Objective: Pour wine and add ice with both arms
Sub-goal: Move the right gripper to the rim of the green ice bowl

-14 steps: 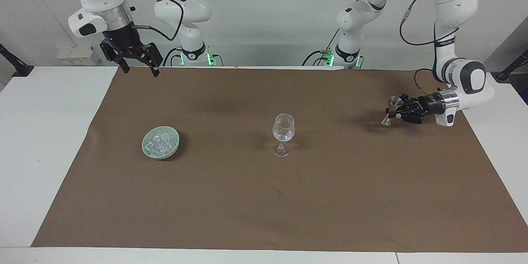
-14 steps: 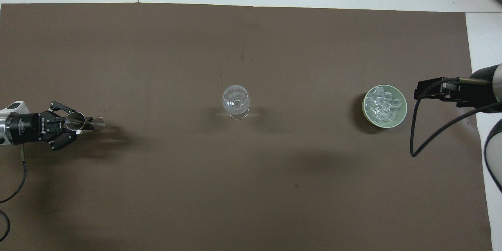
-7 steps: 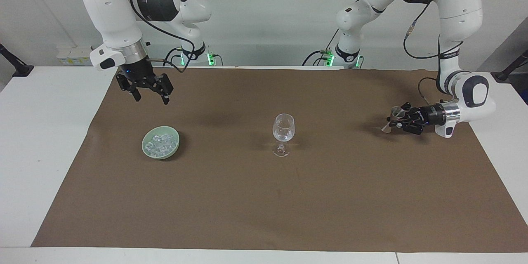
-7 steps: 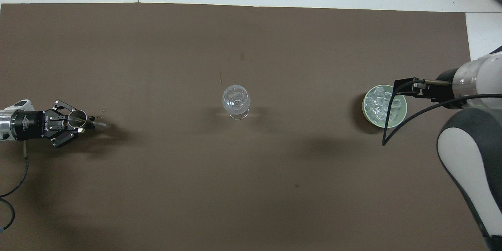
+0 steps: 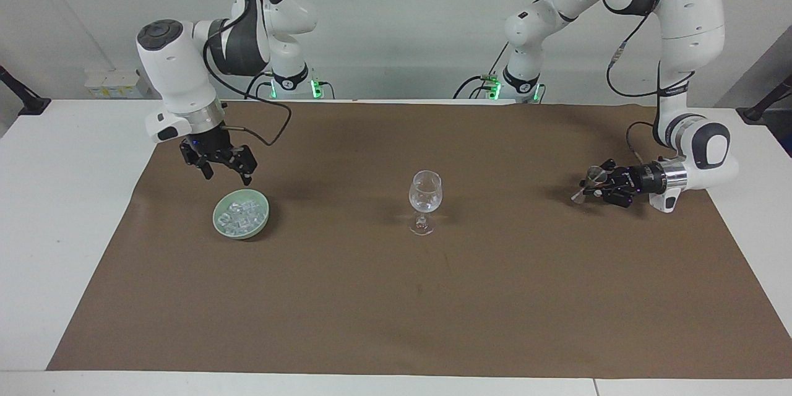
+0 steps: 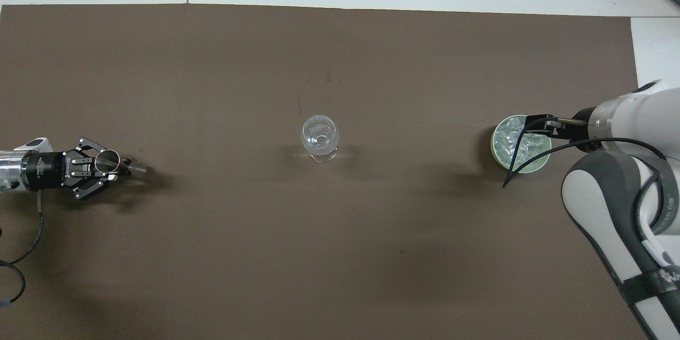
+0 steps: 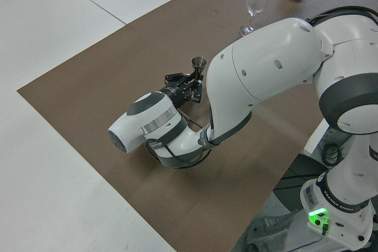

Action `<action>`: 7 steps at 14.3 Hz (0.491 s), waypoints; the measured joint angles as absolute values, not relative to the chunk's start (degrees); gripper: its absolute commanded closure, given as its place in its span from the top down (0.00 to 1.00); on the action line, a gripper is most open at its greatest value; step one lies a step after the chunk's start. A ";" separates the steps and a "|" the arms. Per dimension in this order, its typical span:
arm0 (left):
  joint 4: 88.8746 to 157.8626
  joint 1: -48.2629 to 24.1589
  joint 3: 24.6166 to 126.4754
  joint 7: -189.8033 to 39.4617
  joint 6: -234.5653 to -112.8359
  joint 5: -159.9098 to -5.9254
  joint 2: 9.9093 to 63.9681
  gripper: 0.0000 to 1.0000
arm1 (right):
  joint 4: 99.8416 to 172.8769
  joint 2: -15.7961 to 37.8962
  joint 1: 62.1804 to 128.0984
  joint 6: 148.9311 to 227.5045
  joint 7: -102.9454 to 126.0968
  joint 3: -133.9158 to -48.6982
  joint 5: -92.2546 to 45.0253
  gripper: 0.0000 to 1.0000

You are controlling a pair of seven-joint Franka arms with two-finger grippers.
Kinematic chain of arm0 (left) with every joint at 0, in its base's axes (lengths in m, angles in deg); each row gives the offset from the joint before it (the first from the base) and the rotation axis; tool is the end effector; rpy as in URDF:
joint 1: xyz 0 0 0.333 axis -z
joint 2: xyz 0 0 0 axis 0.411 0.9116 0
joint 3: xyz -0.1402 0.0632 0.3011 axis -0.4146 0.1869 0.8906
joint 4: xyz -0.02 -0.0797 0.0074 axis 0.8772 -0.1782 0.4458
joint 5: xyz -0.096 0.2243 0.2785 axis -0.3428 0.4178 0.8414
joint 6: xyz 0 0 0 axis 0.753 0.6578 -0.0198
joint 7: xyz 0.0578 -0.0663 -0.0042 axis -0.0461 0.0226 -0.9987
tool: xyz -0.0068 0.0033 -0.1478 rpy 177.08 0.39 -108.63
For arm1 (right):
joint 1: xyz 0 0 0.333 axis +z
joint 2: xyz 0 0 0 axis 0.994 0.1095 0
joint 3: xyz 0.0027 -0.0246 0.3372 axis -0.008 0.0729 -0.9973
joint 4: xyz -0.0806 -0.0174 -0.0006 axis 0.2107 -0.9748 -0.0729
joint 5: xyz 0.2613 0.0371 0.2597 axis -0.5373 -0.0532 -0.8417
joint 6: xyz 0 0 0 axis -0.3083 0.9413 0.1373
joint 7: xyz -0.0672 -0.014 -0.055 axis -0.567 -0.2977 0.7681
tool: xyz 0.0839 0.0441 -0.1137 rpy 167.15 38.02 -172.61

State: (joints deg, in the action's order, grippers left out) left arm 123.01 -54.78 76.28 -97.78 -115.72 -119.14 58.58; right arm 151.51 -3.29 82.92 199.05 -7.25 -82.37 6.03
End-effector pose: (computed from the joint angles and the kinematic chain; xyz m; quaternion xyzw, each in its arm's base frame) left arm 0.5261 0.1237 0.2592 0.5229 0.5504 -0.4707 0.4495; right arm 0.5509 -0.0233 0.4302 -0.9900 0.1198 -0.0737 0.0119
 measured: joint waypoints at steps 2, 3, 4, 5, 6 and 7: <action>122.80 -54.78 76.28 -97.78 -115.71 -119.14 59.06 0.00 | 152.43 -1.63 82.26 199.96 -7.25 -82.31 6.03 1.00; 122.60 -54.78 76.28 -97.78 -115.71 -119.14 59.26 0.00 | 153.31 -1.29 82.02 200.20 -7.25 -82.31 6.03 1.00; 122.43 -54.78 76.28 -97.78 -115.71 -119.14 59.38 0.00 | 154.30 -1.12 81.93 200.78 -7.25 -82.31 6.03 1.00; 122.39 -54.78 76.28 -97.78 -115.71 -119.13 59.49 0.00 | 155.21 -0.86 81.93 202.13 -7.25 -82.32 6.03 1.00; 122.39 -54.78 76.28 -97.78 -115.71 -119.13 59.61 0.00 | 155.85 -0.36 81.93 203.61 -7.25 -82.35 6.02 1.00; 122.38 -54.78 76.28 -97.78 -115.71 -119.13 59.77 0.00 | 156.29 0.25 81.93 204.48 -7.26 -82.40 6.02 1.00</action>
State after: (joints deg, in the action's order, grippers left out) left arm 122.38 -54.78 76.28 -97.78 -115.71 -119.13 59.77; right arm 156.29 0.25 81.93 204.48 -7.26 -82.40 6.02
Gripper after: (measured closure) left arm 0.784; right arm 0.000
